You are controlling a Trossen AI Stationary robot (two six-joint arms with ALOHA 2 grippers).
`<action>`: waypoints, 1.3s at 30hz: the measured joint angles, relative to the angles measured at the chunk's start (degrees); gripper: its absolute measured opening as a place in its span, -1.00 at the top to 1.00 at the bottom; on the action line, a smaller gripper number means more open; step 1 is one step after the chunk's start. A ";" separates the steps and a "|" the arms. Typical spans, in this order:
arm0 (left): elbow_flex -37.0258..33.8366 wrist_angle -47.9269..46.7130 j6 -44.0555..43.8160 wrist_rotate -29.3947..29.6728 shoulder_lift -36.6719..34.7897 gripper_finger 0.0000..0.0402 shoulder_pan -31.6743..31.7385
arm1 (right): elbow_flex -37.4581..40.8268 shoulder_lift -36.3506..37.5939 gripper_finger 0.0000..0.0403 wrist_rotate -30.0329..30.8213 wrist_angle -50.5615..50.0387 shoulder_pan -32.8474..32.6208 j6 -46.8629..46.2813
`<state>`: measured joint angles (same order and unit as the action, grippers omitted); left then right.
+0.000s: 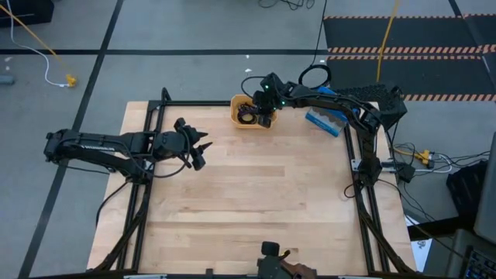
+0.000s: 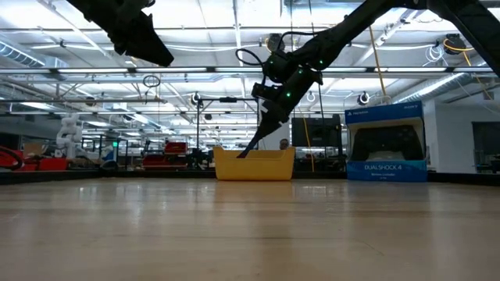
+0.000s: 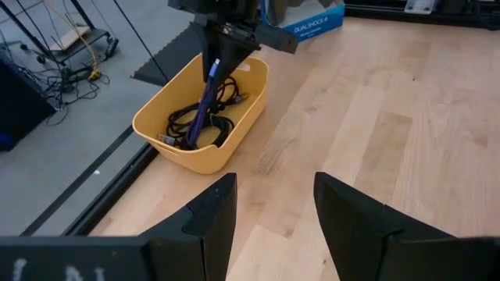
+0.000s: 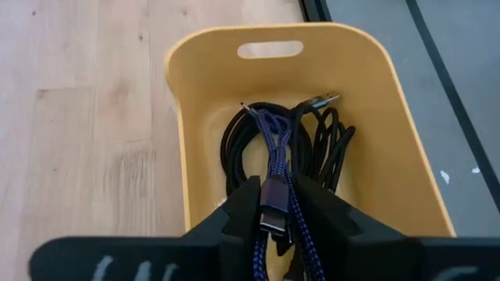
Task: Pick and place USB-C Cables
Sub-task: Put the blue charger cable into the yellow bin, then return to Home Position
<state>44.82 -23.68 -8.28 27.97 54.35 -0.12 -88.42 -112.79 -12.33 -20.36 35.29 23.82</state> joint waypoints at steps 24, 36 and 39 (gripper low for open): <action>0.02 0.59 0.09 0.00 0.00 0.13 0.00 | 0.07 2.81 0.24 4.29 -6.16 -1.96 -2.43; 0.02 5.52 0.28 -3.10 0.00 0.13 -0.02 | 0.07 14.51 0.36 -0.16 -16.41 -11.79 -6.70; 0.02 6.25 0.28 -3.93 0.02 0.13 -0.02 | 0.04 18.07 0.41 0.05 -16.38 -15.19 -7.63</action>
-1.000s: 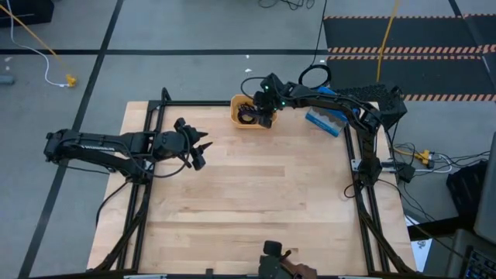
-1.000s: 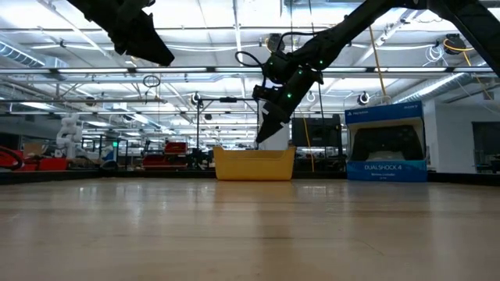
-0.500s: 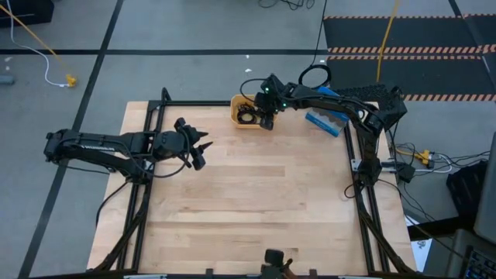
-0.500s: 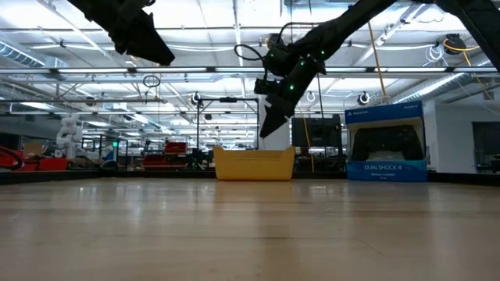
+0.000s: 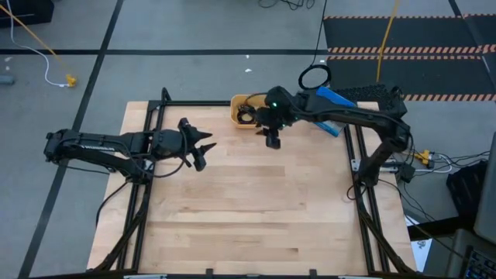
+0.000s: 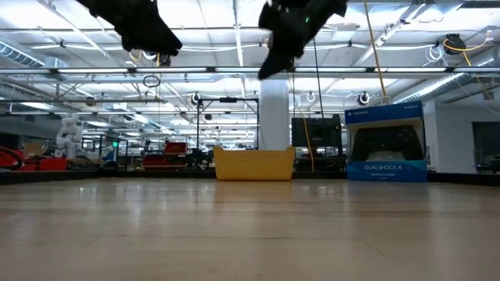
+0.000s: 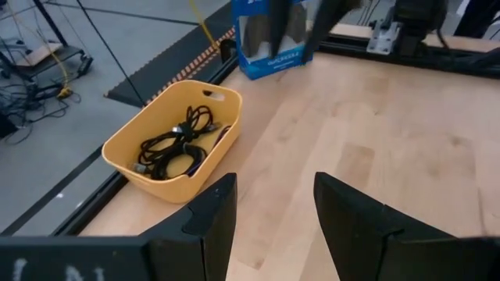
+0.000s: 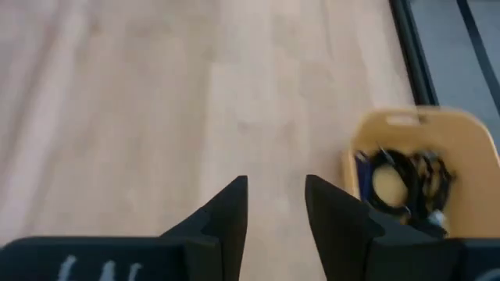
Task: Pick and place USB-C Cables
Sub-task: Return to Home Position
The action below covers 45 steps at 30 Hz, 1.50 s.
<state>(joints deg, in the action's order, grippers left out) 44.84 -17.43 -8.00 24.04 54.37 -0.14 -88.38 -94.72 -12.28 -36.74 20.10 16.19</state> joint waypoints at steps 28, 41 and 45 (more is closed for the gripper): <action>-1.35 8.66 6.13 -0.81 -0.02 0.13 -6.86 | 45.15 39.19 0.99 1.95 33.08 -18.36 -5.15; -11.03 26.93 15.55 -3.08 -0.02 0.27 -5.01 | 61.45 51.71 1.00 5.31 41.38 -18.34 -4.36; -11.67 26.51 14.80 -3.11 0.00 0.52 -4.74 | 64.65 53.59 1.00 6.56 44.64 -18.32 -4.16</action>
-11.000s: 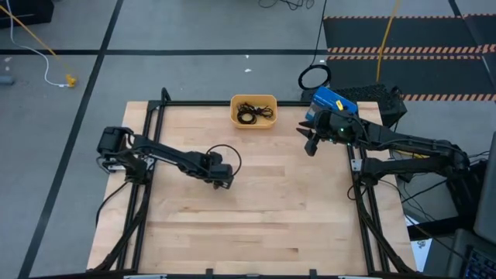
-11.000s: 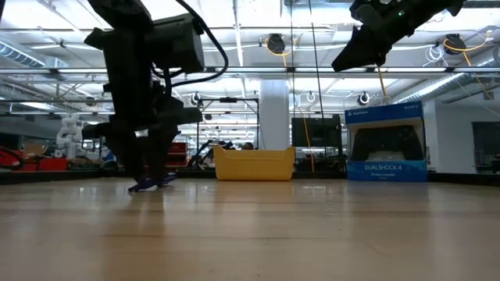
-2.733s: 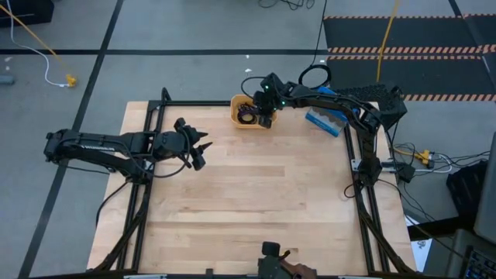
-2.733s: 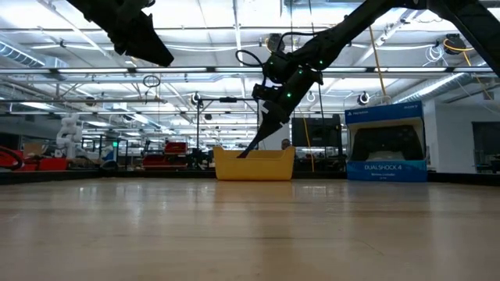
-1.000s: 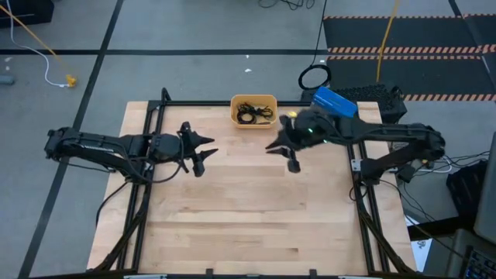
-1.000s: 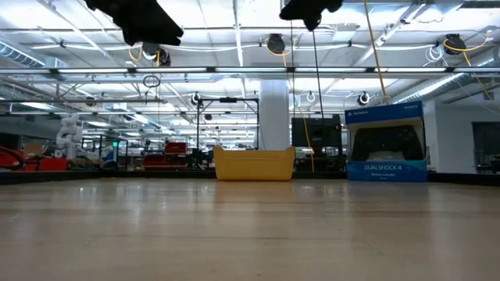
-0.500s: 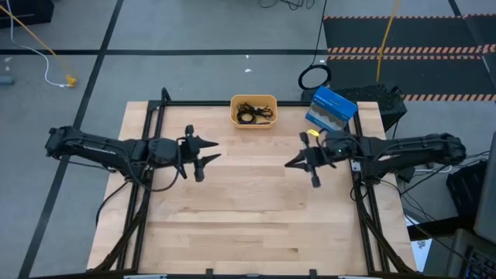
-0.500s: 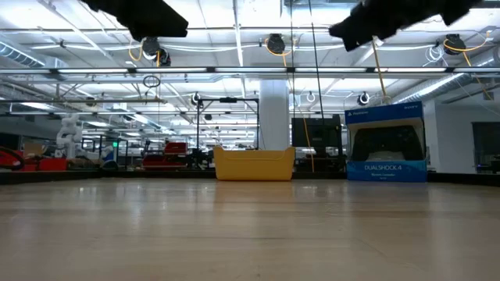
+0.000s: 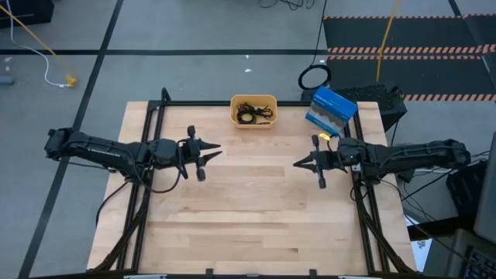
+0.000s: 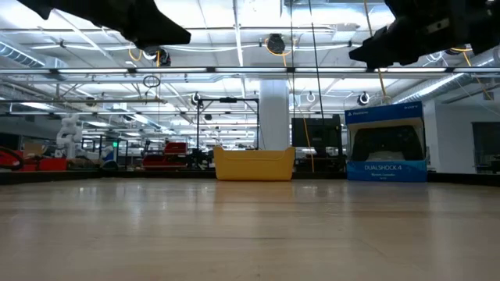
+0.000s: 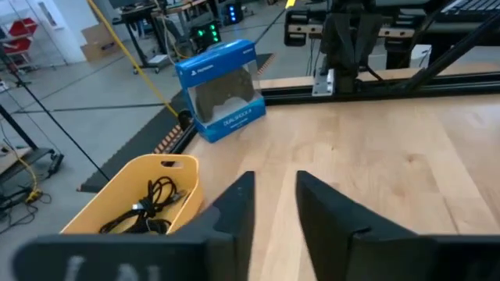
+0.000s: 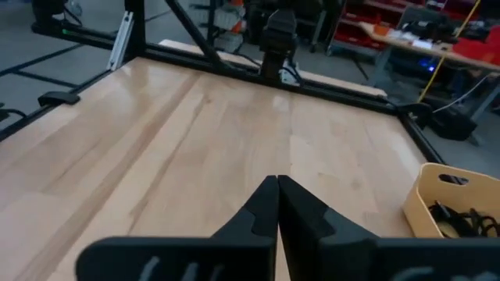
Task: Pick and place USB-C Cables
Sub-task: Return to Home Position
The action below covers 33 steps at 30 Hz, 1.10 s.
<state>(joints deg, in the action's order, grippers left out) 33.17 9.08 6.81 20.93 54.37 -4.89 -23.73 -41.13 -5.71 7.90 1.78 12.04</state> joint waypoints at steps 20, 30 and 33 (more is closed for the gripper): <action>-0.32 -3.55 -2.47 -0.40 0.00 0.96 -0.48 | 15.26 0.64 1.00 1.57 21.27 0.02 -2.80; -8.18 5.99 -4.32 -0.55 -0.39 0.97 -2.44 | 18.03 0.64 1.00 1.29 22.00 0.00 -5.70; -9.51 7.30 -5.68 -0.55 -0.44 0.94 -3.19 | 20.14 0.64 1.00 1.24 24.57 0.00 -7.06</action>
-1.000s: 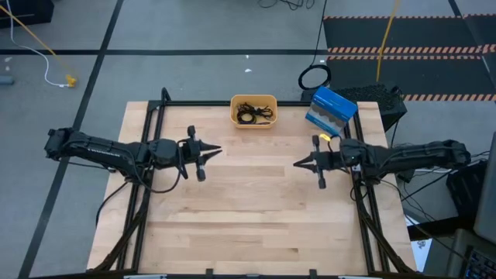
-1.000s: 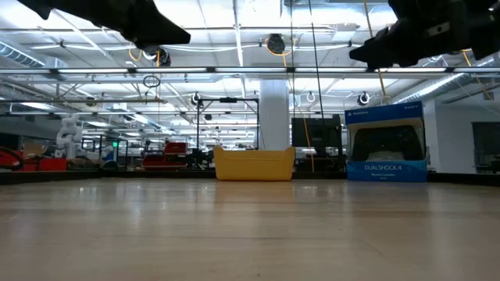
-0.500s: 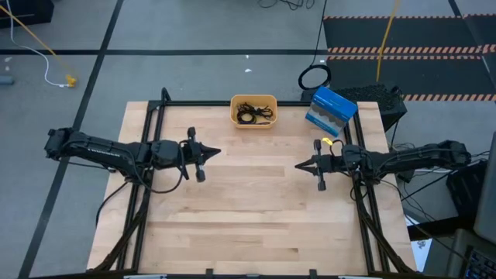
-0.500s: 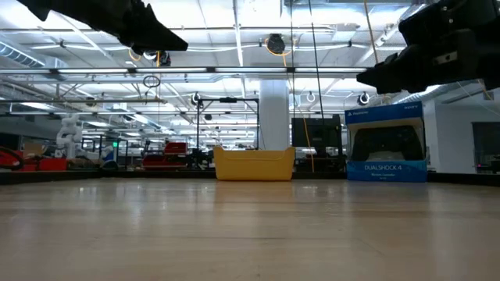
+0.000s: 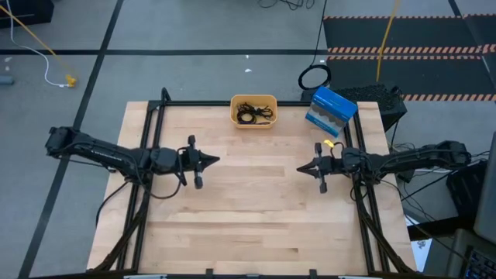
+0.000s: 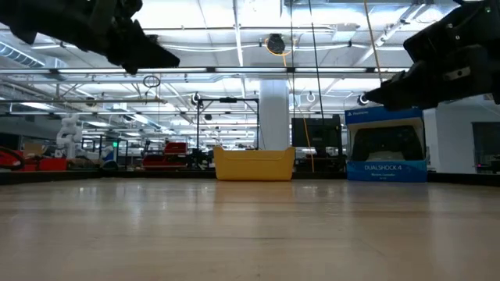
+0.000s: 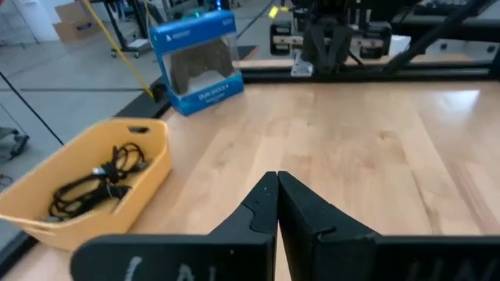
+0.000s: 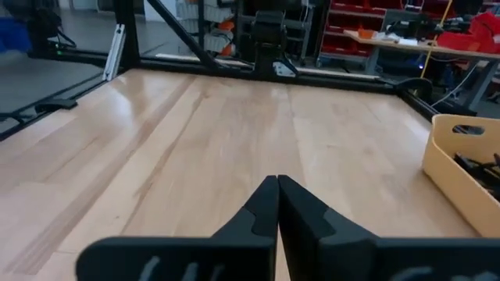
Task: Pick and place USB-C Cables
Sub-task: Return to Home Position
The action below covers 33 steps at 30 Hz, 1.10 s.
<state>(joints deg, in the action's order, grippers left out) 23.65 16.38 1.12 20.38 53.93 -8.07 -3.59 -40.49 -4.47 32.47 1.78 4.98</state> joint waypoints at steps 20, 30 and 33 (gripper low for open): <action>-0.98 1.05 -2.38 5.35 -2.30 0.93 -8.16 | 2.64 8.55 1.00 1.68 -3.57 0.00 -2.20; -0.98 0.21 -0.23 5.55 -3.48 0.95 -8.09 | 2.73 15.70 1.00 1.62 -10.18 -0.02 -5.84; -0.98 0.22 0.15 6.60 -3.48 0.92 -8.02 | 2.73 17.33 1.00 1.53 -11.31 -0.51 -6.47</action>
<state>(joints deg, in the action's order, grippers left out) 22.68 16.60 1.28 26.98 50.46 -16.10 -0.86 -23.16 -2.94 21.16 1.27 -1.50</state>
